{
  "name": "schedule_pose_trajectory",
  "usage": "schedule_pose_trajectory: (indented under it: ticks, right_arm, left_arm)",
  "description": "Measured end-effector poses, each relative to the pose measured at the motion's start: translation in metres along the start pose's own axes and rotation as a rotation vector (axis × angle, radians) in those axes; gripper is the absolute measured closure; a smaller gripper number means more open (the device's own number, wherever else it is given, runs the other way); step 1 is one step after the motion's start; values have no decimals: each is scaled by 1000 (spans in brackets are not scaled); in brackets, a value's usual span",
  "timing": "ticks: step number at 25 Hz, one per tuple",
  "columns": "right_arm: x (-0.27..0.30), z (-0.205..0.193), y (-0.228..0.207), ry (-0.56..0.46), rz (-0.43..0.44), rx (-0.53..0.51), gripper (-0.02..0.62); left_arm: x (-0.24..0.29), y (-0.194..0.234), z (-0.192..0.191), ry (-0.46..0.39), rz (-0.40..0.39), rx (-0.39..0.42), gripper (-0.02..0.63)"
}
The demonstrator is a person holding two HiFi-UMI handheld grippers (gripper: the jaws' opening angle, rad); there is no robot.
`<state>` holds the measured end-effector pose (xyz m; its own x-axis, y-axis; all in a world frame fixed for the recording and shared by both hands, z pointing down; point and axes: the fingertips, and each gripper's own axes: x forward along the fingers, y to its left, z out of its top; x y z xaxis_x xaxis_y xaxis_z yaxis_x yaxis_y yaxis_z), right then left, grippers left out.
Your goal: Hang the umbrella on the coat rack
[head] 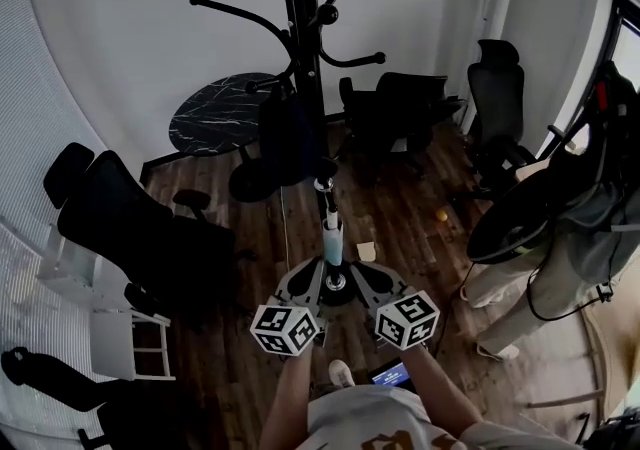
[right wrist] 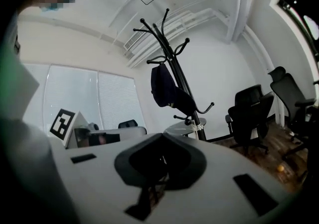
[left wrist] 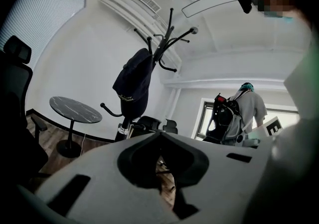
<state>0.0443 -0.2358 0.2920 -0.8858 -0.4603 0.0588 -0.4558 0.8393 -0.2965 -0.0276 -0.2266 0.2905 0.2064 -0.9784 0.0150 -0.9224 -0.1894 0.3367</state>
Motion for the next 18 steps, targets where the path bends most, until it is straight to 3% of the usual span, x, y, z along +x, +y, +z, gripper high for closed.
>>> schedule_pose_trajectory:
  ticks: [9, 18]
  right_arm:
    - [-74, -1, 19, -25, -42, -87, 584]
    - [-118, -10, 32, -25, -45, -125, 584]
  left_arm:
    - [-51, -58, -16, -5, 77, 115, 586]
    - [-88, -78, -32, -36, 148, 130, 586]
